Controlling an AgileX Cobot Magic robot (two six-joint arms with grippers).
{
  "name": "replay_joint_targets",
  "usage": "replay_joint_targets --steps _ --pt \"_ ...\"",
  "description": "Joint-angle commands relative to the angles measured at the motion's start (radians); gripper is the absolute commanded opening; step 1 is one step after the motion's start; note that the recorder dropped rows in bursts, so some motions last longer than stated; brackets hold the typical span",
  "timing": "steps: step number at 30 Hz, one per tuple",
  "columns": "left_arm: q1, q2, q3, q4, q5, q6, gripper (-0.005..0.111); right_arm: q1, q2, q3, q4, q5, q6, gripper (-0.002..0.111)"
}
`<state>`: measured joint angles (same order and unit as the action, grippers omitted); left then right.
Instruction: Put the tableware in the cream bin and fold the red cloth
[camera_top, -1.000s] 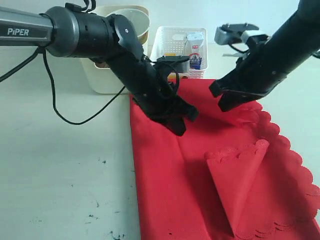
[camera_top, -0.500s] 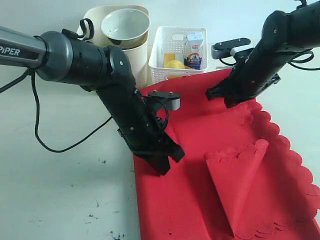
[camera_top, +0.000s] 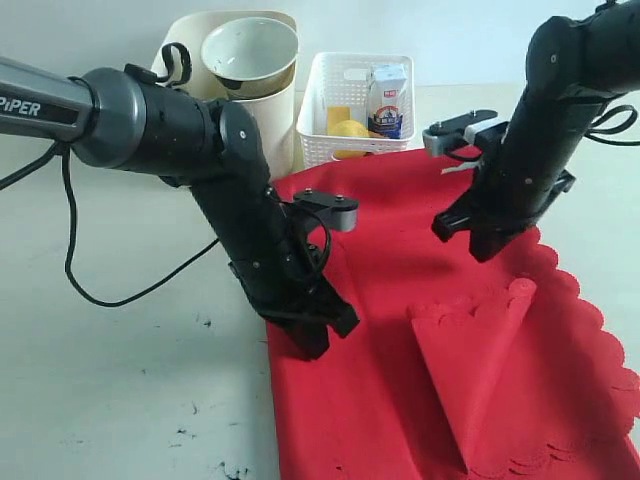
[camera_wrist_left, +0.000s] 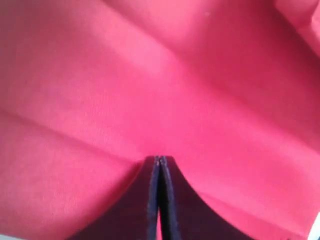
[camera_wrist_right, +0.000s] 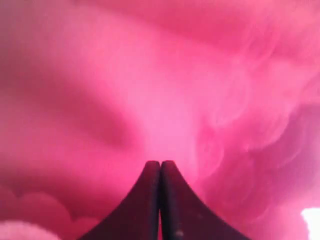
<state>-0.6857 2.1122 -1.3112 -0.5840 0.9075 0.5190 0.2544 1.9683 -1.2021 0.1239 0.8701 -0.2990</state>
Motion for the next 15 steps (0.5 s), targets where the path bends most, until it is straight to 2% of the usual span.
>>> replay_joint_targets --steps 1,7,15 --pt "-0.003 -0.011 0.021 0.026 0.022 -0.002 0.0 0.001 -0.042 0.087 0.007 0.045 -0.014 0.0" --pt "-0.003 -0.011 0.073 0.05 0.03 -0.002 0.0 0.001 -0.133 0.216 -0.006 0.081 -0.005 0.0" --pt "-0.003 -0.019 0.134 0.066 0.053 -0.002 0.0 0.001 -0.274 0.336 -0.13 0.085 0.145 0.0"
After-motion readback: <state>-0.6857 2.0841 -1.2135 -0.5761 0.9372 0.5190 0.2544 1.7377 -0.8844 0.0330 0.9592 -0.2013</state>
